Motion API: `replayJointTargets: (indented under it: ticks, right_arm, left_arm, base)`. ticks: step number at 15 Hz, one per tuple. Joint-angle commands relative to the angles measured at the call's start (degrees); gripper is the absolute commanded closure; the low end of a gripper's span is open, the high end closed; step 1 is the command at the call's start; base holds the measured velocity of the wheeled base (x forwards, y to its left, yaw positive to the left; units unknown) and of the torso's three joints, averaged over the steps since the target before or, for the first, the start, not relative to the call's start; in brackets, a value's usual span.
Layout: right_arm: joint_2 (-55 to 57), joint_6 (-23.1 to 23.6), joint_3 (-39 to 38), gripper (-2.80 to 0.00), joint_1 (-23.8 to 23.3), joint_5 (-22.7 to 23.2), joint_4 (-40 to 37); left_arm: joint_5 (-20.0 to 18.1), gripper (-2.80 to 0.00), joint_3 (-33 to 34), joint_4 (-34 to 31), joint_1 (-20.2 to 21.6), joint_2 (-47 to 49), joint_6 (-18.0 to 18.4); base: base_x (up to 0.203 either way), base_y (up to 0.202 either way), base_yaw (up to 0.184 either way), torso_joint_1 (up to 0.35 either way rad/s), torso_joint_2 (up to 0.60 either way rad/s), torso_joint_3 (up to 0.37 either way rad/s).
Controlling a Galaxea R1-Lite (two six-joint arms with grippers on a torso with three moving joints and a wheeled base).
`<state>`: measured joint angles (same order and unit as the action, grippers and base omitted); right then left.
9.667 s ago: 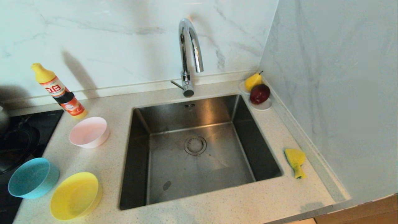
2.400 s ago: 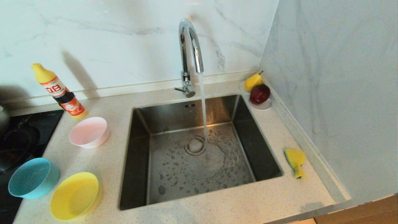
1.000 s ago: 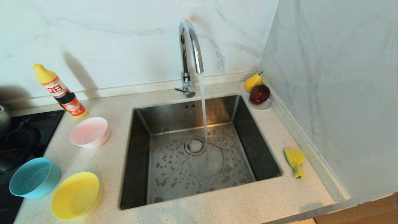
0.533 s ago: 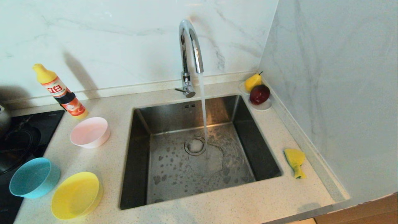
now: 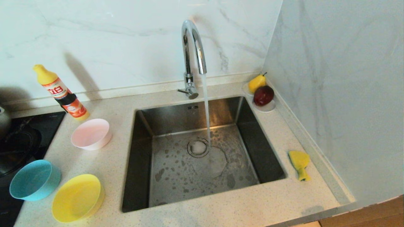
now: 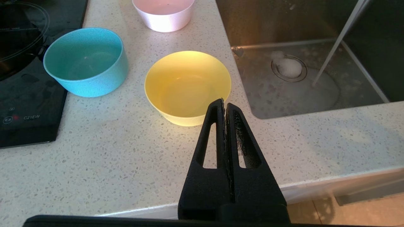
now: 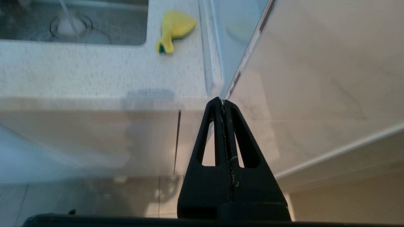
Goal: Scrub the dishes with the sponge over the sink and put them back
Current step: Pick up a bowl and the sponge
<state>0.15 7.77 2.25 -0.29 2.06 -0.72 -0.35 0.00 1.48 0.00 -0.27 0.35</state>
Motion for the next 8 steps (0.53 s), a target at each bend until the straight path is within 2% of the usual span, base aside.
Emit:
replayJointTargets:
  ticks: [1, 5, 8]
  right_arm:
    - [0.93, -0.54, 9.7, 0.0, 0.03, 0.9, -2.0]
    - [1.7, -1.52, 26.21, 0.0, 0.03, 9.5, -17.24]
    - [6.81, -3.89, 33.47, 0.0, 0.03, 16.8, -21.52]
  left_arm:
    - [0.0, 0.0, 1.05, 0.02, 0.0, 0.27, 0.0]
    - [0.0, 0.0, 1.05, 0.02, 0.0, 0.27, 0.0]
    - [0.0, 0.0, 1.05, 0.02, 0.0, 0.27, 0.0]
  base:
    - [0.0, 0.0, 0.0, 0.0, 0.0, 0.0]
    - [0.0, 0.0, 0.0, 0.0, 0.0, 0.0]
    - [0.0, 0.0, 0.0, 0.0, 0.0, 0.0]
